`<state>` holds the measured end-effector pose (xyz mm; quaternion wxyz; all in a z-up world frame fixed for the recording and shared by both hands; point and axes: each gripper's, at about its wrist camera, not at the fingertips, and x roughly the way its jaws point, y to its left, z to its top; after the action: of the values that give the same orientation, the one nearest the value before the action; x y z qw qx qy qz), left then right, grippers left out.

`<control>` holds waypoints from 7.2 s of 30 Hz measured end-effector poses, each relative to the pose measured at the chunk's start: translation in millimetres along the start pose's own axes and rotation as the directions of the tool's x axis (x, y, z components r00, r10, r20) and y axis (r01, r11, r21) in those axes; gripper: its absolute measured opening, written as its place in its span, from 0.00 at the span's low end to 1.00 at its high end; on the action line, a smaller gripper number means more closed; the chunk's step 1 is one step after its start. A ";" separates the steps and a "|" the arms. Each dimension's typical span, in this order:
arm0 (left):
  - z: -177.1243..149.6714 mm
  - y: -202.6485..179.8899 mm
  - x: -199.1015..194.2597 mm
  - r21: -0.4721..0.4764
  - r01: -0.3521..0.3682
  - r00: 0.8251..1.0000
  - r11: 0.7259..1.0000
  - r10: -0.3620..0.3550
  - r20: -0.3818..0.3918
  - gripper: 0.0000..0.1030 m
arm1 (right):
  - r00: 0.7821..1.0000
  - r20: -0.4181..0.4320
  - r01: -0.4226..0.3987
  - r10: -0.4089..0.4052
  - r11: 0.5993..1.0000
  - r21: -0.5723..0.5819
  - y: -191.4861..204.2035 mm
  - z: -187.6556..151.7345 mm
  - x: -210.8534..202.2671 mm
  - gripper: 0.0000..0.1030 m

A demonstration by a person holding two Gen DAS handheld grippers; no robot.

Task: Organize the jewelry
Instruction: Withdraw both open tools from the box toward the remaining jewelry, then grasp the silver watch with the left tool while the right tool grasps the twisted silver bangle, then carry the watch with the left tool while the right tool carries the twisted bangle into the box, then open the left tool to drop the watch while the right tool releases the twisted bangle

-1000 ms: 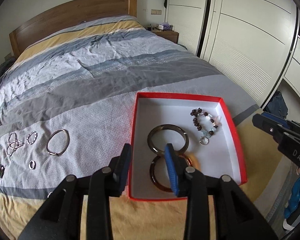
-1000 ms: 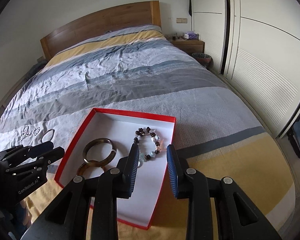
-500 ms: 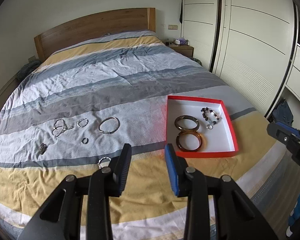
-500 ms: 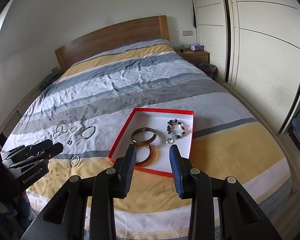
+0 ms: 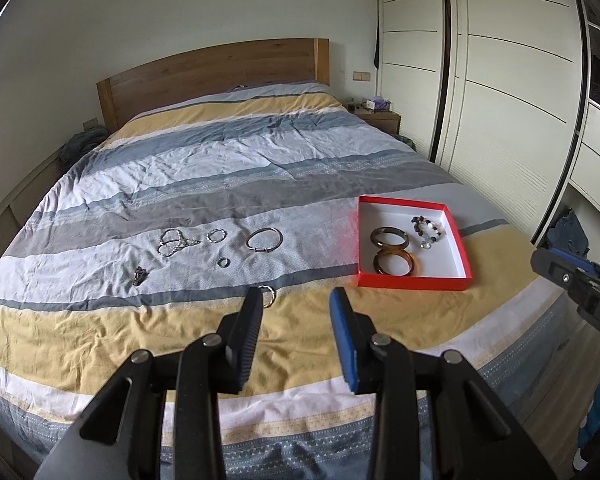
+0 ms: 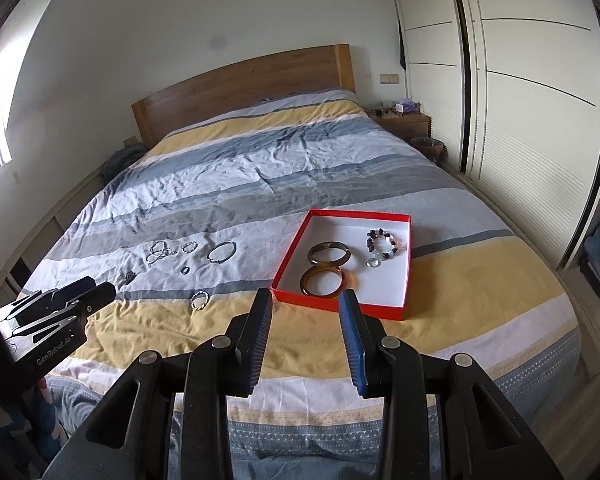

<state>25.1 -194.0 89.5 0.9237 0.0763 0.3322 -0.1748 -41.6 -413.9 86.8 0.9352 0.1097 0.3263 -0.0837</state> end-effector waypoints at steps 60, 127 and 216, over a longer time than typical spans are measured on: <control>-72.1 235.5 40.9 -0.300 -0.264 0.964 0.917 0.239 -0.117 0.43 | 0.966 -0.171 -0.214 0.195 0.971 -0.102 131.6 -12.0 108.3 0.47; -31.7 291.5 296.2 -0.302 -0.280 0.942 0.911 0.200 -0.270 0.18 | 0.885 -0.383 -0.322 0.265 0.942 -0.092 155.8 -38.0 342.6 0.06; 13.2 -113.1 314.6 -0.004 0.263 0.909 0.965 -0.249 -0.334 0.19 | 0.949 -0.310 0.016 -0.050 0.994 -0.111 -100.1 -17.0 262.7 0.05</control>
<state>216.5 -388.0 -104.7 0.8221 0.0795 0.4860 -0.2858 128.6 -528.1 -106.4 0.8747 0.0655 0.4760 -0.0633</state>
